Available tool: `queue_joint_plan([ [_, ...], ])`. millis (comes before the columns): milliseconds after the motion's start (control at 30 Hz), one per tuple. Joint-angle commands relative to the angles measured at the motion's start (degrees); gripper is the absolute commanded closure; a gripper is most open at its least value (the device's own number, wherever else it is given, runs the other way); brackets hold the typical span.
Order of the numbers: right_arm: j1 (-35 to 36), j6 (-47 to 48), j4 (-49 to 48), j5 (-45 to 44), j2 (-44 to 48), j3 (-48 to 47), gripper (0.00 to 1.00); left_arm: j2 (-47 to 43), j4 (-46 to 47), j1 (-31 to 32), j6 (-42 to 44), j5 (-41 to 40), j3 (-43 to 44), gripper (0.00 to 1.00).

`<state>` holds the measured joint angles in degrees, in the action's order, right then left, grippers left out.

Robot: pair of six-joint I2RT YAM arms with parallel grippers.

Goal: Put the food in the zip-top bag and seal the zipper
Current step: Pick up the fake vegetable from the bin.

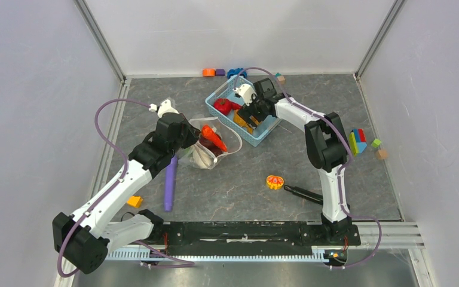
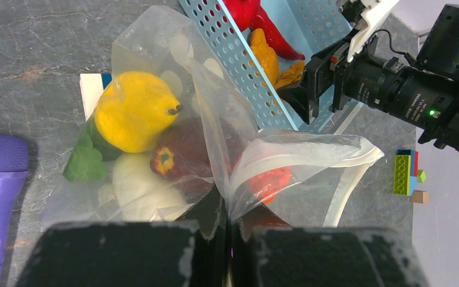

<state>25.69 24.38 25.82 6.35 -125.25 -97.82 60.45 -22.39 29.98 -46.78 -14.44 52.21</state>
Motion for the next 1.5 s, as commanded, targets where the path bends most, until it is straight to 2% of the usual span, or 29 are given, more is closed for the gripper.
queue_joint_plan([
  [0,-0.6,-4.0,-6.4,-2.1,2.3,4.2,0.02,-1.5,3.1,-0.3,1.3,0.3,0.9,0.98],
  [200,-0.6,-5.0,-9.2,7.1,5.0,5.9,0.02,-1.1,3.0,-0.3,1.4,1.1,1.1,0.98],
  [333,-0.6,-7.5,-10.2,9.7,5.0,4.8,0.02,-0.7,3.4,-0.3,1.3,1.0,1.0,0.98],
  [700,-0.6,-11.6,-12.7,10.3,2.5,4.9,0.02,0.4,3.1,-0.2,1.2,1.3,1.3,0.98],
  [1067,-0.4,-6.2,-4.5,5.0,-1.7,4.2,0.02,1.1,3.9,-0.3,1.0,1.7,1.3,0.98],
  [1167,-0.4,-7.3,-4.0,2.0,-2.7,3.9,0.02,1.7,3.7,-0.3,0.8,1.7,1.5,0.98],
  [1333,-0.4,-9.0,-3.9,0.7,-3.6,2.7,0.16,1.6,3.6,-0.3,0.9,2.3,1.8,0.98],
  [1467,-0.4,-10.8,-5.0,3.0,-2.2,2.8,0.47,0.8,3.3,-0.3,0.9,1.9,1.6,0.98],
])
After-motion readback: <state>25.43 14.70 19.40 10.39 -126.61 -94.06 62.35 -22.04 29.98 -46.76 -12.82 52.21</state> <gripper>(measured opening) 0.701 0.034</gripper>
